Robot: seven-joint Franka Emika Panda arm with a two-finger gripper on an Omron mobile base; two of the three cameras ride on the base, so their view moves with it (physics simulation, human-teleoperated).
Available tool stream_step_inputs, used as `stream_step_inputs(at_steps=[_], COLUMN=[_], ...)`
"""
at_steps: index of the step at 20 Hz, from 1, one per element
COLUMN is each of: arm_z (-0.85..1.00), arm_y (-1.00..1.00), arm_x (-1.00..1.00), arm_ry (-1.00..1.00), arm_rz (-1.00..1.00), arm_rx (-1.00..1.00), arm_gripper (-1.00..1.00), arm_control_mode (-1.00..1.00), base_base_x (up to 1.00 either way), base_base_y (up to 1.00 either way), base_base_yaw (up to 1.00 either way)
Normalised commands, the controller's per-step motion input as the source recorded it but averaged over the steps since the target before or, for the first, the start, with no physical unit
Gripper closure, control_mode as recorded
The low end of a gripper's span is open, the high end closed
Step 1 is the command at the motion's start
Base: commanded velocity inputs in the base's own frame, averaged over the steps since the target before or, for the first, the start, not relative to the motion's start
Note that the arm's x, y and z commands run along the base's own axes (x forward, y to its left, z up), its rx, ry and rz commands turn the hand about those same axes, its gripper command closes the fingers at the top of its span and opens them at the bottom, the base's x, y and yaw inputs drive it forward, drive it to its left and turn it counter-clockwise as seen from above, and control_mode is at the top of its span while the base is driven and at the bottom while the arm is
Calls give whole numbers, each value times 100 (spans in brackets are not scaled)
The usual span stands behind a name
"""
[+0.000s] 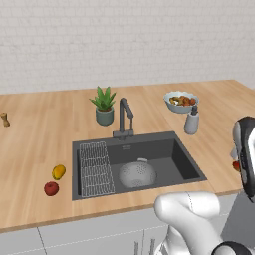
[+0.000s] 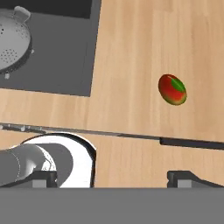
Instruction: Put the colander in the sink, put the mango, mango, apple in the colander, and turn on the sink faucet and pour water over the colander.
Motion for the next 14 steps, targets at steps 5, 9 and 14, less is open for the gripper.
stream_step_inputs(at_steps=[5,9,14], arm_z=[-36,-32,-24], arm_y=[-44,-48,-43], arm_x=[14,15,23], arm_ry=[6,1,0], arm_rz=[18,16,11], arm_rx=[-3,0,0], arm_gripper=[-100,-100,-100], arm_control_mode=[-100,-100,-100], base_base_x=[0,0,0], base_base_y=[0,0,0], base_base_yaw=[0,0,0])
